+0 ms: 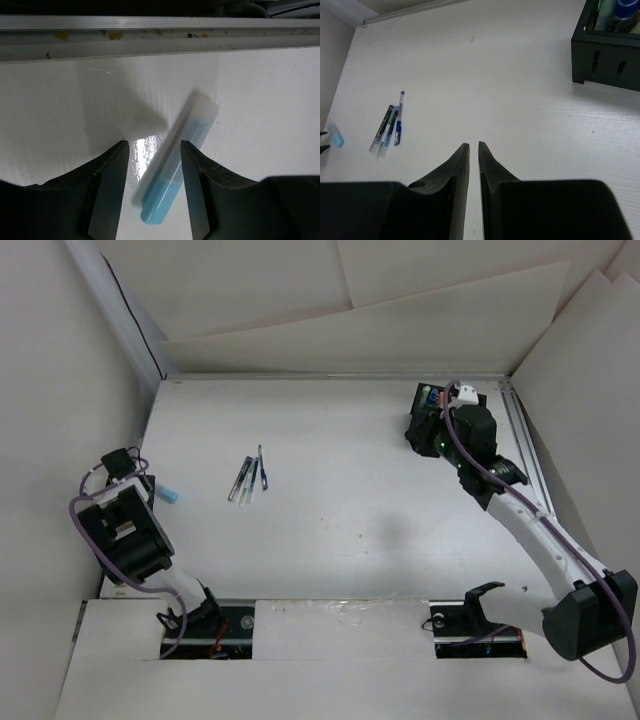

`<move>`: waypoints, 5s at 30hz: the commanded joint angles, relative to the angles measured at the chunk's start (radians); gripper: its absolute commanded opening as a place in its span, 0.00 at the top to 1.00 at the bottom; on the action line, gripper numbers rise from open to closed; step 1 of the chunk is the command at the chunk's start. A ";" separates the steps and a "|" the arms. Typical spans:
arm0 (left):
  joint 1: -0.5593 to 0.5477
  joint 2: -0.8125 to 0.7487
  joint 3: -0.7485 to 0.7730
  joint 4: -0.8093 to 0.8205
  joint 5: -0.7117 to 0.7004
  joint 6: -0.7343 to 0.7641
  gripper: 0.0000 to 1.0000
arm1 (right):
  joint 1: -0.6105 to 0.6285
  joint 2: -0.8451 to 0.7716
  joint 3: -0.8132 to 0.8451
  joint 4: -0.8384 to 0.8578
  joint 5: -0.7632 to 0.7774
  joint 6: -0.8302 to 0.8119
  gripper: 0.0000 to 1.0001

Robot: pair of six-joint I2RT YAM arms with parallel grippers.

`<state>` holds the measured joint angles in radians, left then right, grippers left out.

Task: Sort the stationery into containers
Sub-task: Pick up the pen from the center of the board, then place the pen in the storage box.

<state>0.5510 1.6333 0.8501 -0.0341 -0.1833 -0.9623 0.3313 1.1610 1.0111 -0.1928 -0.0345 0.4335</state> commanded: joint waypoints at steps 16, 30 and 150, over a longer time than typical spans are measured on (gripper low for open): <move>-0.057 0.086 0.072 -0.061 0.011 0.094 0.48 | 0.107 0.042 0.043 0.003 0.116 -0.013 0.81; -0.200 0.168 0.184 -0.224 -0.179 0.126 0.53 | 0.115 0.002 0.172 0.012 0.067 -0.004 0.81; -1.200 -0.461 -0.209 0.657 0.367 0.525 0.17 | -0.268 0.695 0.786 -0.013 0.352 -0.071 1.00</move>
<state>-0.6521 1.2011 0.6472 0.5903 0.1658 -0.4358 0.0566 1.8214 1.7241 -0.1555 0.2733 0.4389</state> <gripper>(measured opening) 0.824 0.246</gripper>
